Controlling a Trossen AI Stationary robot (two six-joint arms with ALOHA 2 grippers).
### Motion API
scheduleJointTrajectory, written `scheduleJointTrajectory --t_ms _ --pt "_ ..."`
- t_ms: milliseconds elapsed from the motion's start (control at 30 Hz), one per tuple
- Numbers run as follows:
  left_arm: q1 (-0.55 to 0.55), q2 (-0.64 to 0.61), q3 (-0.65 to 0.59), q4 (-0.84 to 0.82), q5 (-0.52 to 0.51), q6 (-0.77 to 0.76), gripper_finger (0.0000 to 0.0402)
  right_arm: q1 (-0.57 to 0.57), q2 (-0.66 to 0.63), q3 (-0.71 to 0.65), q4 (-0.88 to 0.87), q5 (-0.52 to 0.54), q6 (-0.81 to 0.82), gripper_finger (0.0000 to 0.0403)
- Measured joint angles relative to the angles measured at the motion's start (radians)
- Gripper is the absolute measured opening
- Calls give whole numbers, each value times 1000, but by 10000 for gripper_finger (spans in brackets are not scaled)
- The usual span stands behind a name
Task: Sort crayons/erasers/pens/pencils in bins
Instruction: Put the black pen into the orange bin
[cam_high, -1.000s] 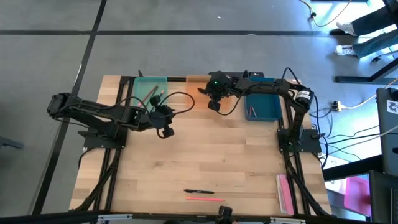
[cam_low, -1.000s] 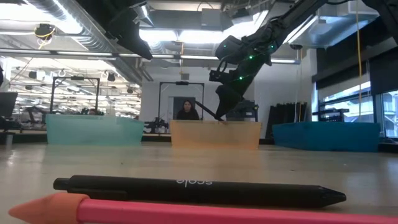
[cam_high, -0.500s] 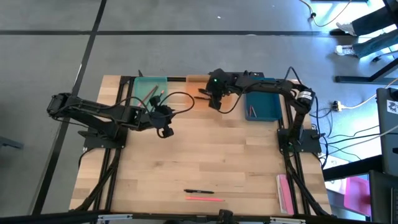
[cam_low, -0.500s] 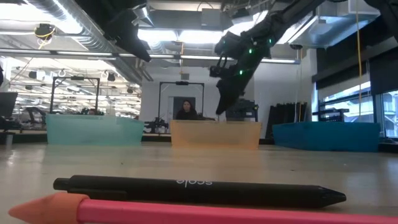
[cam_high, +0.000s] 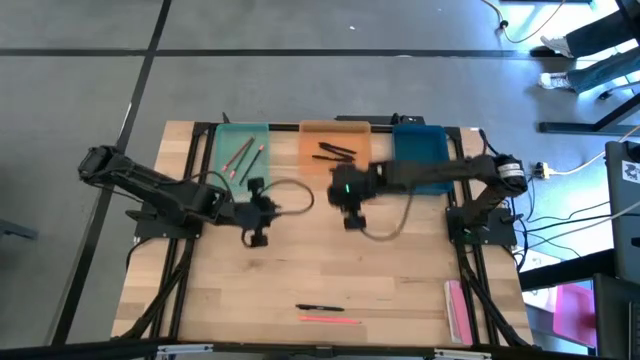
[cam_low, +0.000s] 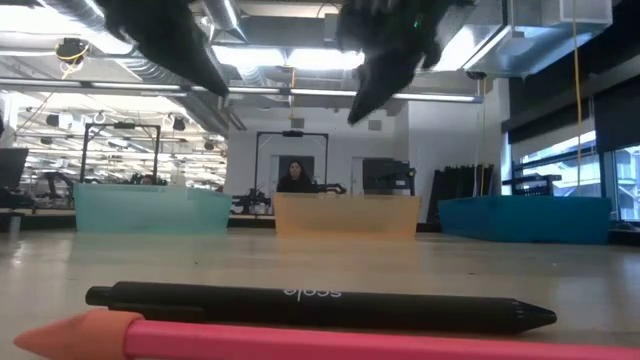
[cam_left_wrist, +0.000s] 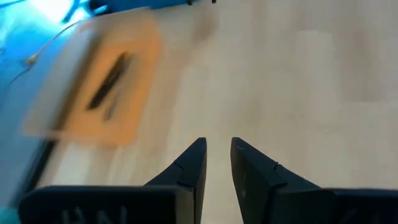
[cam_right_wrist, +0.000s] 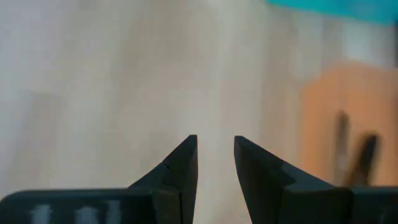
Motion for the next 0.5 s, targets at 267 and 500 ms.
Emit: scheduleJointTrajectory --t_ms 267,500 --pt "-213 0 0 31 106 11 65 318 -4 -1 10 118 174 110" --pt "-352 0 0 87 71 0 65 474 64 -1 117 112 337 110"
